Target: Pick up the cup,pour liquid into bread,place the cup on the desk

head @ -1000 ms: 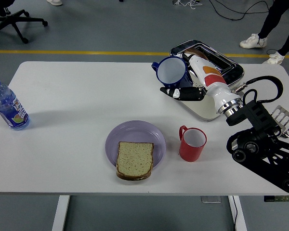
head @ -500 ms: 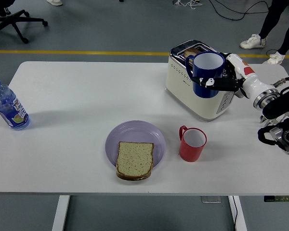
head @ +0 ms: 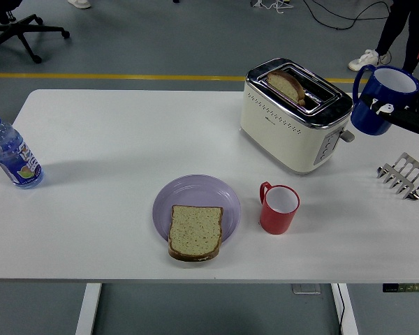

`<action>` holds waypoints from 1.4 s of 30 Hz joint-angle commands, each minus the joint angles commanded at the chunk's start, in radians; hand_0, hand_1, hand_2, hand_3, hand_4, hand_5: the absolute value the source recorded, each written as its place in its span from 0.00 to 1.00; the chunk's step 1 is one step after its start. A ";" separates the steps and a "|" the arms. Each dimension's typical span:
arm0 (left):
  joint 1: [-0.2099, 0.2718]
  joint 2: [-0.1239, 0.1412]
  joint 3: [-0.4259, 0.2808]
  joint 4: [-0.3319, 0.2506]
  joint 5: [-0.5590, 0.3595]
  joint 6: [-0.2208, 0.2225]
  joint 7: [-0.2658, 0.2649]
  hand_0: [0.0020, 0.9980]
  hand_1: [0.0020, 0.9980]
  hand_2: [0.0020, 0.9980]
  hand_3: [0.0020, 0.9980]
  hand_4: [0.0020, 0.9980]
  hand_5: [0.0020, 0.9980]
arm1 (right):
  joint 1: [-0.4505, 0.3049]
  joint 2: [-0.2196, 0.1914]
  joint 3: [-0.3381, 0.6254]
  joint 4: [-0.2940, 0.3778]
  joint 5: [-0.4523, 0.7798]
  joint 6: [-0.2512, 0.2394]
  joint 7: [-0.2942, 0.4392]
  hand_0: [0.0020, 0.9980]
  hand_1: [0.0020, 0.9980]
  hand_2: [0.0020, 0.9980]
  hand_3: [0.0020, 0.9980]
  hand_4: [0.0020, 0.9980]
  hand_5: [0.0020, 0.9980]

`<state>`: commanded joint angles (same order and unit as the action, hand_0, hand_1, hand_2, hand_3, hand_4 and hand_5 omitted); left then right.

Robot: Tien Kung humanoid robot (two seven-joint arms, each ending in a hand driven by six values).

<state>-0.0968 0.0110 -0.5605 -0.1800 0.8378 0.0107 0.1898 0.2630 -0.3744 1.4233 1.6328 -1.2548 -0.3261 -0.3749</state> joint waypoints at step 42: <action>-0.017 0.005 0.011 0.000 0.001 -0.001 -0.002 0.68 0.75 0.77 0.66 0.42 1.00 | -0.233 0.157 -0.139 -0.216 -0.155 -0.311 0.406 0.33 0.10 0.31 0.49 0.68 0.00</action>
<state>-0.1141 0.0162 -0.5495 -0.1800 0.8387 0.0100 0.1877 0.0301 -0.2172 1.2843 1.4171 -1.4097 -0.6372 0.0312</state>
